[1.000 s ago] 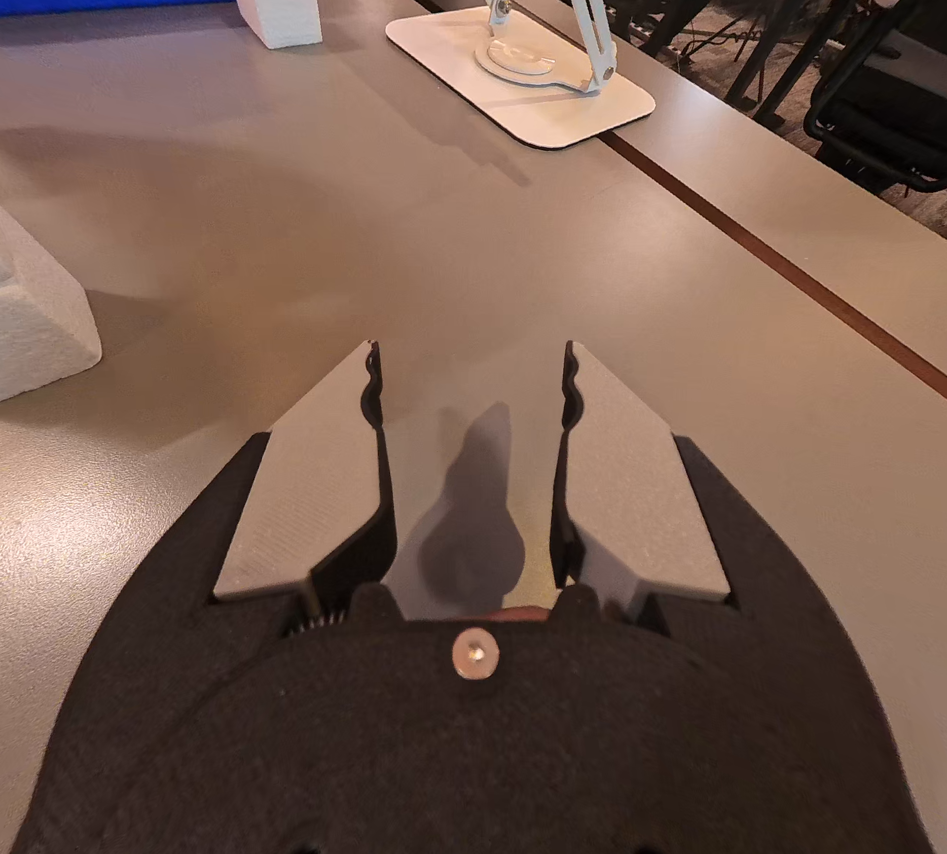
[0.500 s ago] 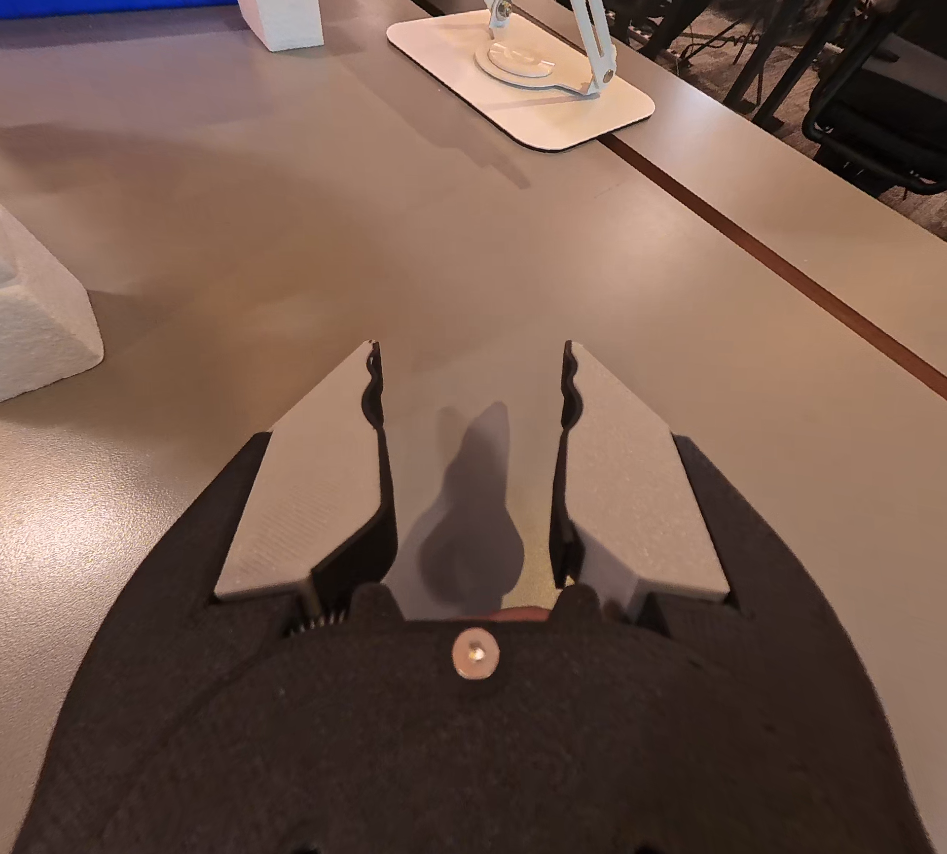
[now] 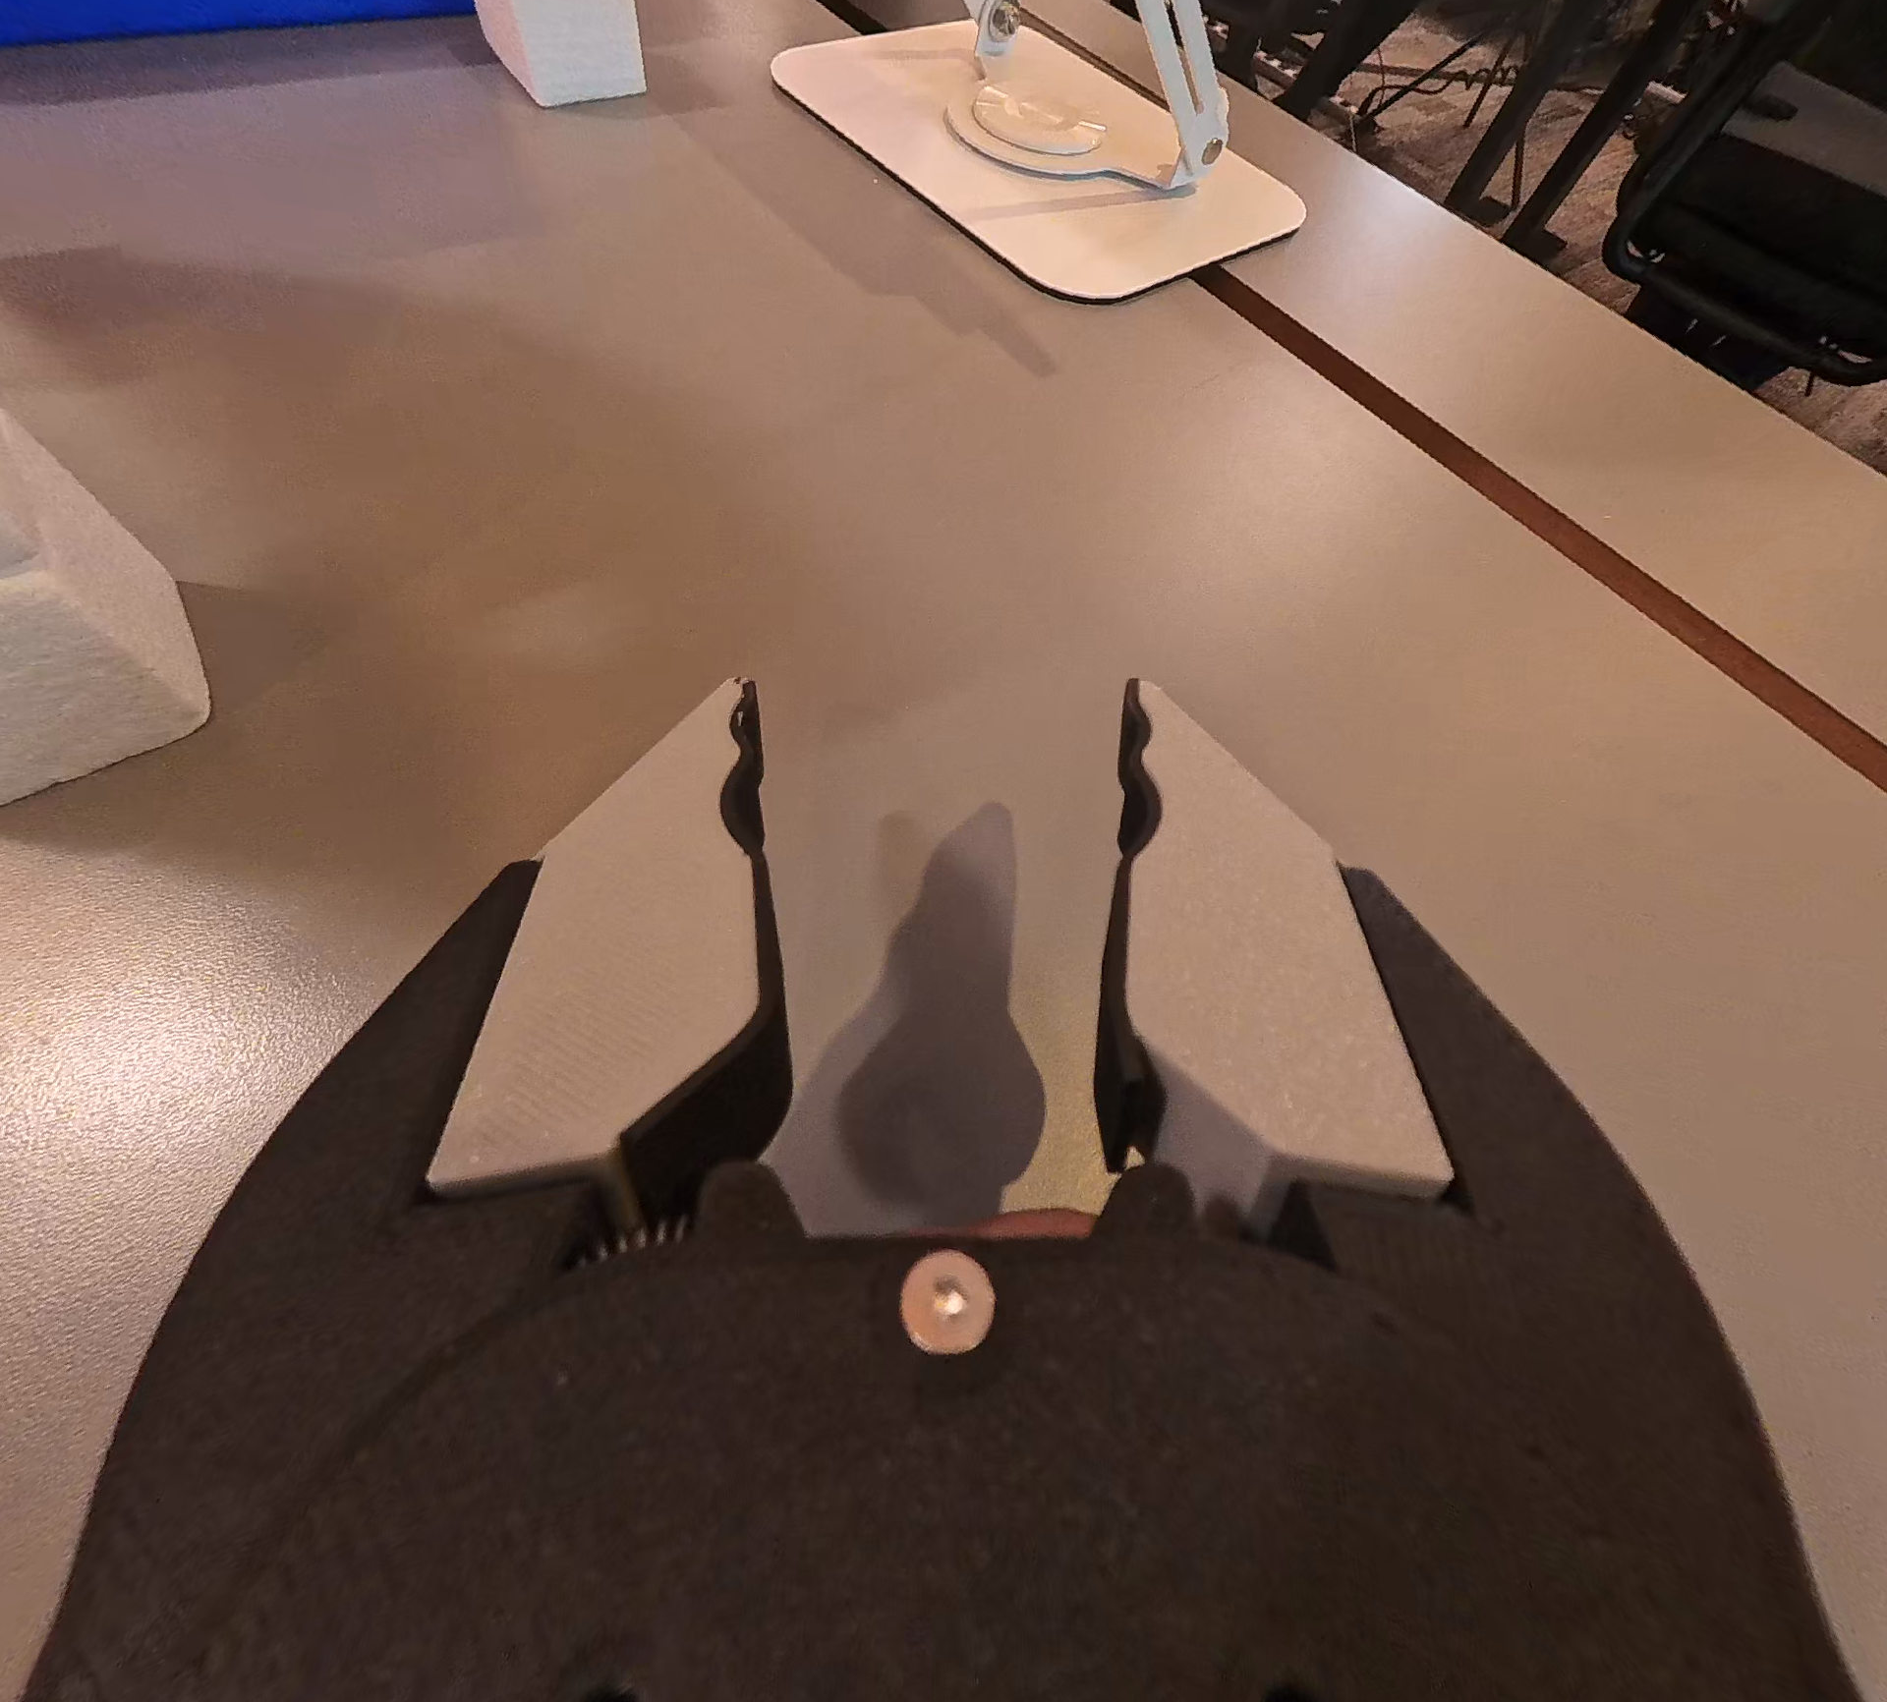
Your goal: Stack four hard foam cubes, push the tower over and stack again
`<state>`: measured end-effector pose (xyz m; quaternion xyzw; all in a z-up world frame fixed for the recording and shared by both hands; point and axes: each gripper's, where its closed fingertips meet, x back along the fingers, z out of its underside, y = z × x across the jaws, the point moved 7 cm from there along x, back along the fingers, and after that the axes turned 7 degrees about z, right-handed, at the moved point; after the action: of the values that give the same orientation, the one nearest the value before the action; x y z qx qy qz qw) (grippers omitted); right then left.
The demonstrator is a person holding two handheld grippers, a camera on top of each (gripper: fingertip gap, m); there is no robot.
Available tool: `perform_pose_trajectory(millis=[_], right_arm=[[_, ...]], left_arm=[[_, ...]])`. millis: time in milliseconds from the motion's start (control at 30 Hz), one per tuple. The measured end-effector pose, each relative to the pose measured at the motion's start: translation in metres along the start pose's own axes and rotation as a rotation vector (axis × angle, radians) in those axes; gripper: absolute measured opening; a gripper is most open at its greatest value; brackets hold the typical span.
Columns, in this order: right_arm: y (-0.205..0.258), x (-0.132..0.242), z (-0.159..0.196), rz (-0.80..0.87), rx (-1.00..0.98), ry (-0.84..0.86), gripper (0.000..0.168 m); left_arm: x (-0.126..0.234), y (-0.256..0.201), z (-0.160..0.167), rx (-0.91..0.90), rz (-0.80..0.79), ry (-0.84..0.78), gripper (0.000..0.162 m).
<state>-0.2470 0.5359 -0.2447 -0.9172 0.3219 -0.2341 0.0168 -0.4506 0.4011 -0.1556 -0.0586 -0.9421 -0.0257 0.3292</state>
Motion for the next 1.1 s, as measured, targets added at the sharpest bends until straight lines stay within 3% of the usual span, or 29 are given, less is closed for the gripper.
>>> perform_pose_trajectory(millis=[233, 333, 433, 533, 800, 933, 1000, 1100], right_arm=[[0.0, 0.0, 0.0, 0.0, 0.0, 0.0, 0.068], [0.0, 0.0, 0.0, 0.0, 0.002, 0.001, 0.068], [0.0, 0.0, 0.0, 0.001, 0.003, -0.002, 0.068], [0.0, 0.0, 0.0, 0.001, -0.001, -0.005, 0.068], [0.0, 0.0, -0.001, 0.001, 0.001, -0.004, 0.068], [0.001, 0.0, -0.001, 0.0, 0.008, -0.004, 0.068], [0.001, 0.001, -0.001, 0.001, 0.006, -0.006, 0.068], [0.0, 0.002, -0.001, 0.001, -0.001, -0.012, 0.068]], left_arm=[[0.0, 0.003, 0.004, 0.015, 0.004, -0.038, 0.057], [-0.003, 0.007, 0.003, 0.038, -0.017, -0.062, 0.088], [-0.003, 0.01, 0.002, 0.056, -0.038, -0.083, 0.104], [0.003, 0.012, 0.003, 0.072, -0.058, -0.106, 0.111], [0.06, 0.008, 0.003, 0.082, -0.114, -0.436, 0.106], [0.06, 0.004, 0.008, 0.104, -0.091, -0.419, 0.102], [0.062, 0.01, 0.014, 0.107, -0.191, -0.371, 0.096], [0.09, 0.035, 0.031, 0.234, -0.44, -0.43, 0.088]])
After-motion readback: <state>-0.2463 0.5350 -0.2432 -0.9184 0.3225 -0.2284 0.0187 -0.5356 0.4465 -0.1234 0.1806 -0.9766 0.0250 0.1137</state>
